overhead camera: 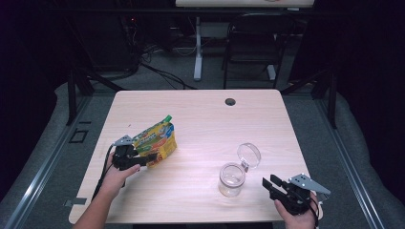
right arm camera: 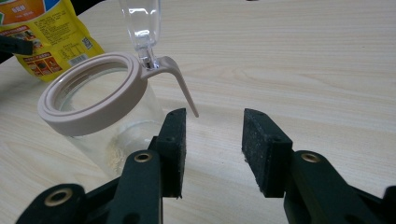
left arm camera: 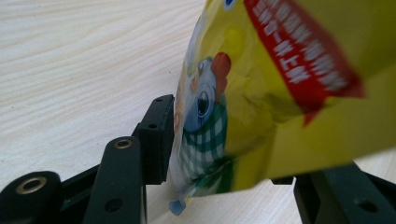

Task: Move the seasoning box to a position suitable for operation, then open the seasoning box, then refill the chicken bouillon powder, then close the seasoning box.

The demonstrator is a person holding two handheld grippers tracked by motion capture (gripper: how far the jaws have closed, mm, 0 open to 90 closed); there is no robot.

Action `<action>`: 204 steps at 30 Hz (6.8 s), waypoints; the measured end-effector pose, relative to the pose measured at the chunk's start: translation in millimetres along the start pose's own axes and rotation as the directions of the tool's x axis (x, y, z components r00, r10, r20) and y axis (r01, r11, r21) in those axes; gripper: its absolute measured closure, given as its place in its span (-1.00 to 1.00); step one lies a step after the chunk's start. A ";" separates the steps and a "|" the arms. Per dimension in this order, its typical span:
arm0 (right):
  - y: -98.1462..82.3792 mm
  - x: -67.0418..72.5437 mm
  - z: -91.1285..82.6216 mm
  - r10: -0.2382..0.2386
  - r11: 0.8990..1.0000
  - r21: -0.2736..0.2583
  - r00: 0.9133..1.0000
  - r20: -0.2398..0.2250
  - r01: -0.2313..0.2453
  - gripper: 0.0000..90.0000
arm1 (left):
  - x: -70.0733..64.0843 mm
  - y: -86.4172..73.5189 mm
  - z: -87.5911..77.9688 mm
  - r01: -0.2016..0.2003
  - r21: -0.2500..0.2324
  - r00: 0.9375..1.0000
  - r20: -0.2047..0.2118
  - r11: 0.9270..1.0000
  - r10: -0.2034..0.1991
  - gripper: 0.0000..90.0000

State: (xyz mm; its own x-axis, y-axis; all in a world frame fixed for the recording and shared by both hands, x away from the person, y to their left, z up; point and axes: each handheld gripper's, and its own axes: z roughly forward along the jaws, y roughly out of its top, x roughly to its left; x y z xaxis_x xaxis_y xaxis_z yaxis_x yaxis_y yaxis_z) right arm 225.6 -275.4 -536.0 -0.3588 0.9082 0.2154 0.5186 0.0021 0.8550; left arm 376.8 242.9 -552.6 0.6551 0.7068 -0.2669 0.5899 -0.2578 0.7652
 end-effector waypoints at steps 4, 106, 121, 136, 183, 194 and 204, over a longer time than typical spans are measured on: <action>-1.3 0.0 -2.4 -0.002 1.000 0.003 1.000 0.005 0.002 0.34 | 1.3 0.0 5.4 0.003 0.000 1.000 -0.005 1.000 -0.003 0.14; 12.7 8.9 25.7 -0.035 0.999 0.008 0.997 -0.067 0.036 0.30 | -72.2 -37.5 33.6 -0.060 -0.004 0.994 0.096 0.998 0.061 0.05; 11.4 8.3 24.3 -0.031 0.999 0.007 0.998 -0.062 0.031 0.29 | -72.7 -38.5 36.5 -0.078 -0.008 0.992 0.102 0.997 0.078 0.21; 10.9 8.0 21.7 -0.031 1.000 0.004 0.998 -0.058 0.031 0.29 | -70.6 -36.9 34.1 -0.073 -0.011 0.994 0.085 0.997 0.073 0.30; 8.7 14.4 7.9 -0.094 0.995 -0.043 0.995 -0.022 0.093 0.32 | -87.6 -13.4 15.2 -0.215 -0.011 0.977 -0.019 0.977 0.214 0.31; 9.9 15.7 8.7 -0.106 0.994 -0.044 0.994 -0.020 0.105 0.31 | -100.5 -13.9 16.2 -0.305 0.026 0.949 -0.075 0.952 0.306 0.32; 9.7 18.1 10.6 -0.116 0.992 -0.042 0.993 -0.034 0.115 0.32 | -105.6 -14.6 16.5 -0.352 0.040 0.927 -0.122 0.935 0.355 0.32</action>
State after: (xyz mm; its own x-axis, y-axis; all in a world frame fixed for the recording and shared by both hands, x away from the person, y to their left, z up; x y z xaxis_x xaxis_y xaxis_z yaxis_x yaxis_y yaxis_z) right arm 232.3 -254.6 -528.8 -0.4430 0.8870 0.1306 0.4407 0.0886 0.8933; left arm 306.7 161.1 -545.2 0.7590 0.6441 0.0952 0.3399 -0.5167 0.7858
